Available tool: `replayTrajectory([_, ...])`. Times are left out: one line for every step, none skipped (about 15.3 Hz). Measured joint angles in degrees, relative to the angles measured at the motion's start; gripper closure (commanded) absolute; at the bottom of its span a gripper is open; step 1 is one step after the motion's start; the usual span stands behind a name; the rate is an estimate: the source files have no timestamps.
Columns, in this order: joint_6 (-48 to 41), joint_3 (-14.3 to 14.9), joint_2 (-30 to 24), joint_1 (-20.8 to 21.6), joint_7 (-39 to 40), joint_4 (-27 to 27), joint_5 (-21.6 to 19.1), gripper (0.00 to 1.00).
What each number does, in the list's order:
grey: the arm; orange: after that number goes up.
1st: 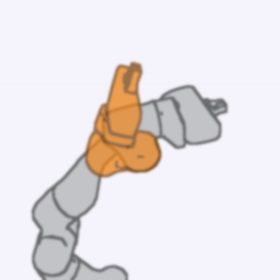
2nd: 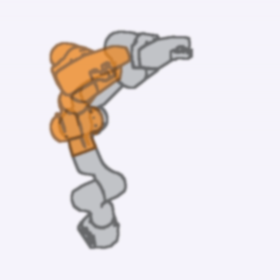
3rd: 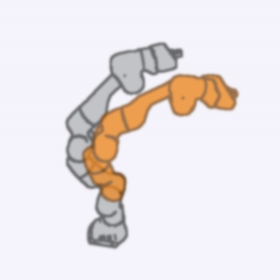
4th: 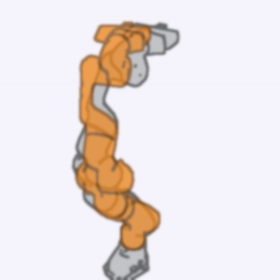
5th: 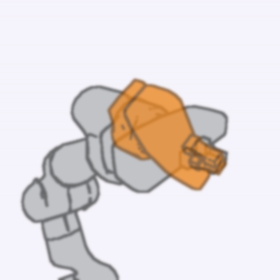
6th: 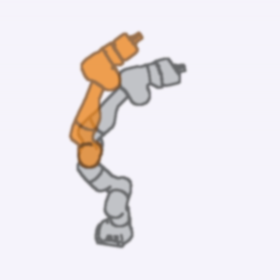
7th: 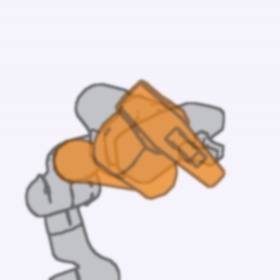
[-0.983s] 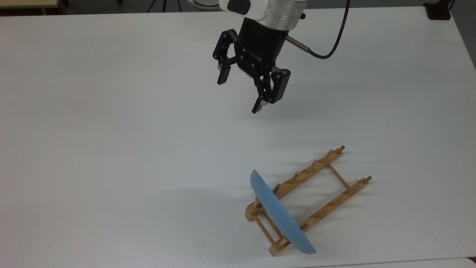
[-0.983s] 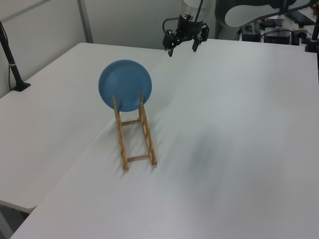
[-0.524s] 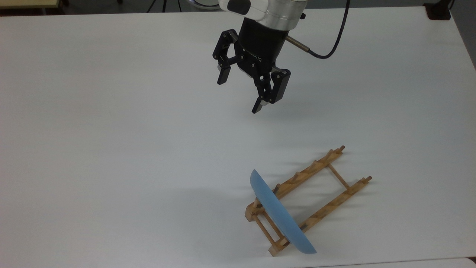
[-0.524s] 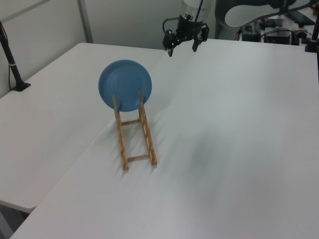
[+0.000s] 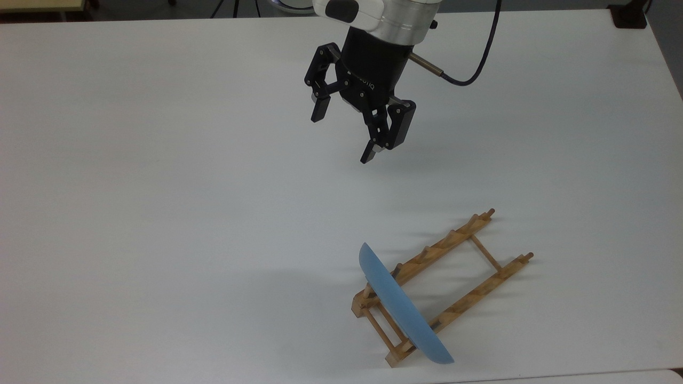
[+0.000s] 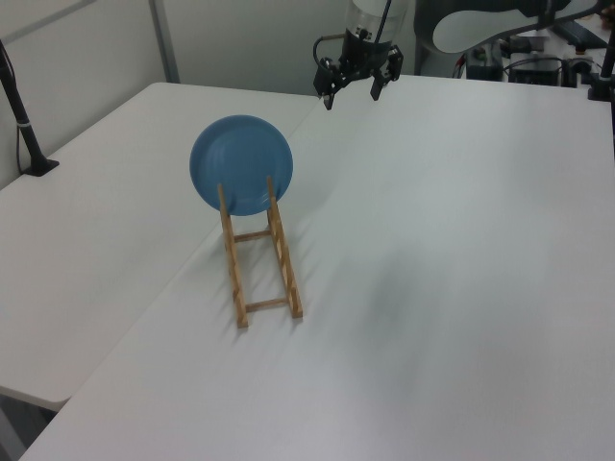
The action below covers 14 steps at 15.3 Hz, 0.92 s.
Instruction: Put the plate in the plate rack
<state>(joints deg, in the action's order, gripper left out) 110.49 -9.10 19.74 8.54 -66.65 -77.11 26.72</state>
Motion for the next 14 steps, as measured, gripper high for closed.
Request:
replayTrajectory([0.00,0.00,0.03,0.00,0.00,0.00,0.00,0.00])
replayTrajectory([0.00,0.00,0.03,0.00,0.00,0.00,0.00,0.00])
replayTrajectory([0.00,0.00,0.04,0.00,0.00,0.00,0.00,0.00])
replayTrajectory([-0.63,-0.03,-0.08,-0.20,2.16,0.42,-2.63,0.00])
replayTrajectory([-2.70,0.00,-1.78,-0.85,7.57,0.87,-8.18,0.00])
replayTrajectory([-4.93,0.01,-4.85,-1.65,11.23,0.74,-11.51,0.00])
replayTrajectory([-6.88,0.01,-8.18,-2.33,13.59,0.34,-13.48,0.00])
replayTrajectory([-8.19,0.01,-11.07,-2.71,14.82,-0.38,-14.52,0.00])
replayTrajectory([-8.79,0.00,-13.22,-2.82,15.28,-1.35,-14.99,0.00])
replayTrajectory([-8.81,-0.04,-14.45,-2.82,15.44,-2.35,-15.07,0.00])
replayTrajectory([-8.81,-0.10,-14.88,-2.82,15.44,-3.12,-15.07,0.00])
replayTrajectory([-8.78,-0.13,-14.80,-2.82,15.44,-3.65,-15.07,0.00])
replayTrajectory([-8.70,-0.13,-14.57,-2.83,15.44,-4.04,-15.07,0.00])
replayTrajectory([-8.65,-0.13,-14.31,-2.84,15.44,-4.28,-15.07,0.00])
